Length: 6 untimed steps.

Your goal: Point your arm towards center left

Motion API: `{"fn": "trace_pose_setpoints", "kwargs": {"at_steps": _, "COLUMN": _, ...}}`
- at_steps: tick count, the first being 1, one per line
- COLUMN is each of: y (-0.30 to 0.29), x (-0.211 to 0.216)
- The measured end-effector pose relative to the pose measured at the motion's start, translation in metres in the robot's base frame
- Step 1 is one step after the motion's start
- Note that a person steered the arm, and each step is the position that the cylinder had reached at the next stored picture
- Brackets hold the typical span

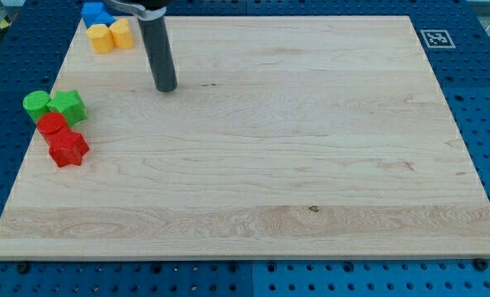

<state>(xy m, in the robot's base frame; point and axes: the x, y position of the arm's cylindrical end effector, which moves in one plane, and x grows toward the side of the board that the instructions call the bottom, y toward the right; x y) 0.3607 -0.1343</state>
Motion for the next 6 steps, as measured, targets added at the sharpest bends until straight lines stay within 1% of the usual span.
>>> {"fn": "trace_pose_setpoints", "kwargs": {"at_steps": 1, "y": -0.026, "x": -0.014}}
{"fn": "trace_pose_setpoints", "kwargs": {"at_steps": 2, "y": -0.046, "x": -0.010}}
{"fn": "trace_pose_setpoints", "kwargs": {"at_steps": 3, "y": -0.079, "x": 0.006}}
{"fn": "trace_pose_setpoints", "kwargs": {"at_steps": 4, "y": -0.112, "x": 0.003}}
{"fn": "trace_pose_setpoints", "kwargs": {"at_steps": 5, "y": -0.131, "x": 0.002}}
{"fn": "trace_pose_setpoints", "kwargs": {"at_steps": 6, "y": -0.148, "x": -0.020}}
